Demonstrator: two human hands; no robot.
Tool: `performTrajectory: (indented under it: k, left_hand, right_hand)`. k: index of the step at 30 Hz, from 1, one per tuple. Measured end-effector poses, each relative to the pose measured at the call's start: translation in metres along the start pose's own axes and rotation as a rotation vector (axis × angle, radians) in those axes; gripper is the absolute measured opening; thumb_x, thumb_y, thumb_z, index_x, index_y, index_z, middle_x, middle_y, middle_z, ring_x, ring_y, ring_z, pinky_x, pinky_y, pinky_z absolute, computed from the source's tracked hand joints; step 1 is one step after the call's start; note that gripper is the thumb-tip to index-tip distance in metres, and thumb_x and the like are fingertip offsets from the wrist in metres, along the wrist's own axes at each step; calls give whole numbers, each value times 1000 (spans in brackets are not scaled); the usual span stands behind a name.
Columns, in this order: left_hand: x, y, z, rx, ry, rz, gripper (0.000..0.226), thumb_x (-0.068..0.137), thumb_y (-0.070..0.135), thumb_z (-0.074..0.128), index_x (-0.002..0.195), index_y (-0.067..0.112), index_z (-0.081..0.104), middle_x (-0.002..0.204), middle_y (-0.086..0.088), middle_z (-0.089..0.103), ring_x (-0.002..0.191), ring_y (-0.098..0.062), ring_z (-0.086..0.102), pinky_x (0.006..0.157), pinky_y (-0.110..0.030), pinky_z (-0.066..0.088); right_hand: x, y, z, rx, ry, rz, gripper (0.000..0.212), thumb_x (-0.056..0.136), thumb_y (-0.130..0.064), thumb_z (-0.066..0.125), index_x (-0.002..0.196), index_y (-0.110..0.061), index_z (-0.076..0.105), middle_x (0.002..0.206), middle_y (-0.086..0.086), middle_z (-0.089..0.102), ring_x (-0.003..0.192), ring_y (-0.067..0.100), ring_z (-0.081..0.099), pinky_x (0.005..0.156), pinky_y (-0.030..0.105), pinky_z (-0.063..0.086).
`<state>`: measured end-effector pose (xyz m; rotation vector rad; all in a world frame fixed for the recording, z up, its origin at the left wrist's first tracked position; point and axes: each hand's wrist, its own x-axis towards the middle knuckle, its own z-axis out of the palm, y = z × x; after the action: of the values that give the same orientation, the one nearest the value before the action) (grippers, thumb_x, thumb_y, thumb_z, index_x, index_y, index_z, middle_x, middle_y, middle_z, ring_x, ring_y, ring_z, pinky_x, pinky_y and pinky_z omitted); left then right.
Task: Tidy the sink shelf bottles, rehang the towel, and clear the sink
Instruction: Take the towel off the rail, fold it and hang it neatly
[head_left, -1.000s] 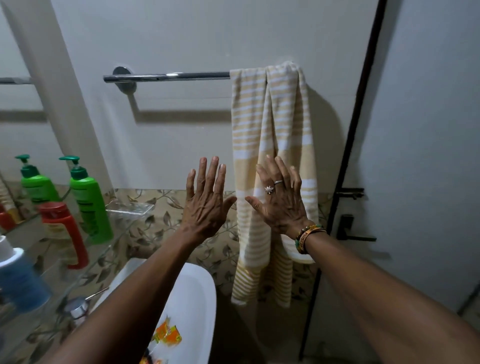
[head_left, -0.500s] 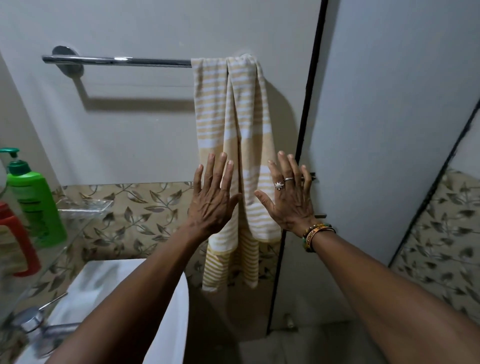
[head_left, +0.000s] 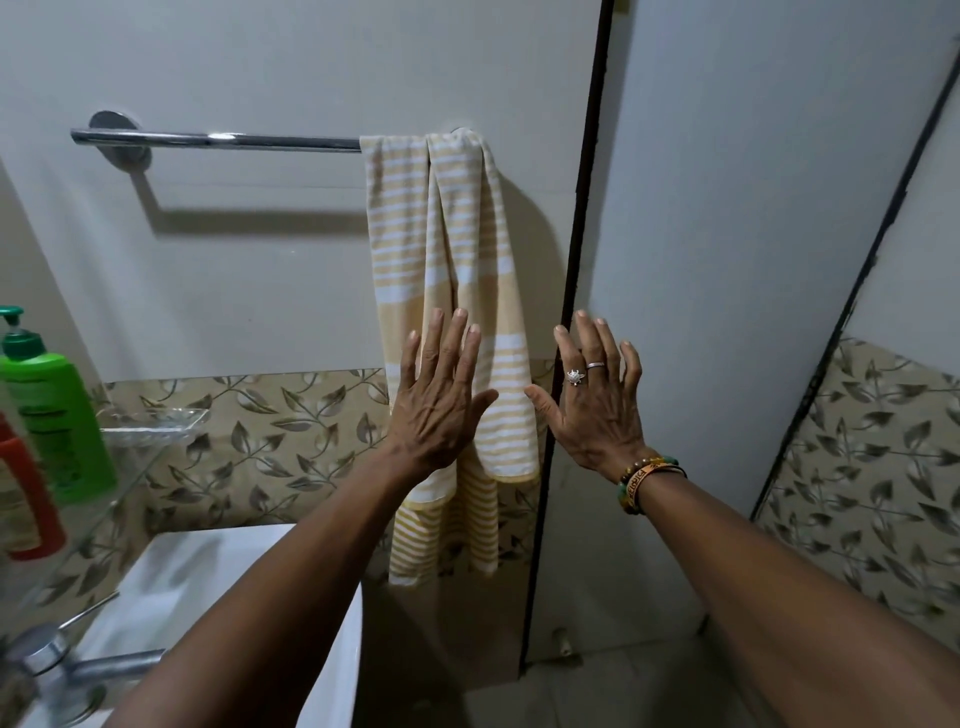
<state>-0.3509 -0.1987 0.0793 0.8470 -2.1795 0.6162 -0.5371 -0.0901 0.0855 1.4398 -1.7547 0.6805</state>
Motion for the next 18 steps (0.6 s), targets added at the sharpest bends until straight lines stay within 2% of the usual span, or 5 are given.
performTrajectory:
  k: [5,8,10,15,18]
  left_hand:
    - [7,15,-5,2,-26,-2,74,100,54,24,156,9,5,165,-13,0,152,-29,-9,123,-46,-6]
    - [10,27,-4,-6,-52,-13,75,100,55,25,157,9,5,166,-11,-4,152,-29,-10,122,-44,-10]
    - [12,37,-3,-17,-43,-6,76,100,55,26,157,10,7,166,-12,-2,153,-30,-7,123,-45,-8]
    - [17,72,2,-17,-42,-6,77,99,57,26,157,9,10,166,-12,1,153,-31,-5,123,-51,4]
    - [19,93,6,-8,-68,-13,77,99,59,22,157,10,8,166,-11,-3,152,-29,-10,123,-50,0]
  right_hand:
    - [-4,21,-5,0,6,37,75,95,-60,38,149,-8,41,161,17,26,149,34,24,116,56,21]
    - [-9,36,-7,-10,10,28,73,95,-57,47,149,-8,41,161,17,26,149,35,24,116,56,21]
    - [-13,47,-9,-16,11,32,73,94,-56,53,149,-8,41,161,17,27,148,35,25,116,56,22]
    - [-24,78,-19,-6,-14,25,74,95,-59,41,149,-8,41,161,17,26,149,35,25,116,56,22]
    - [-30,98,-22,15,-24,27,74,95,-59,40,149,-8,41,161,17,26,149,35,24,116,57,22]
